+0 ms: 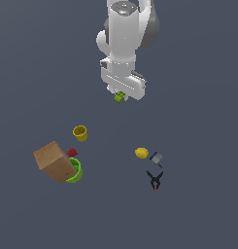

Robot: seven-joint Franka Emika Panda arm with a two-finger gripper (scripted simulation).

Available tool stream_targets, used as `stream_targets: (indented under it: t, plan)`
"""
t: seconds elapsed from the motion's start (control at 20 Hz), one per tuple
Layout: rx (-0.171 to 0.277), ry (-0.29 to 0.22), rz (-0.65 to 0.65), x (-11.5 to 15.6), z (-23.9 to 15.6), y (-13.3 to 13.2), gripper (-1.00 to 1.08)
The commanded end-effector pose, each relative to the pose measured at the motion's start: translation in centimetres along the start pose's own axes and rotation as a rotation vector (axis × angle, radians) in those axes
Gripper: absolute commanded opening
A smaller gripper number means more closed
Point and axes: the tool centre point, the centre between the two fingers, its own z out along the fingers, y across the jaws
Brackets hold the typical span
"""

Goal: Pick up a designated object from a clutter of objects.

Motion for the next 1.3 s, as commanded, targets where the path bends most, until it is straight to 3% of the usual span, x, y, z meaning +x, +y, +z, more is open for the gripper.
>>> stream_targets:
  t: [0.0,0.65,1.25]
  plan:
    - [0.000,-0.001,0.000,-1.0,-2.2,-1.1,-1.00]
    - [0.004,-0.004,-0.002,-4.8,-11.0,-5.9,-1.00]
    - [0.004,-0.004,-0.001,-5.3,-12.6,-7.0,-1.00]
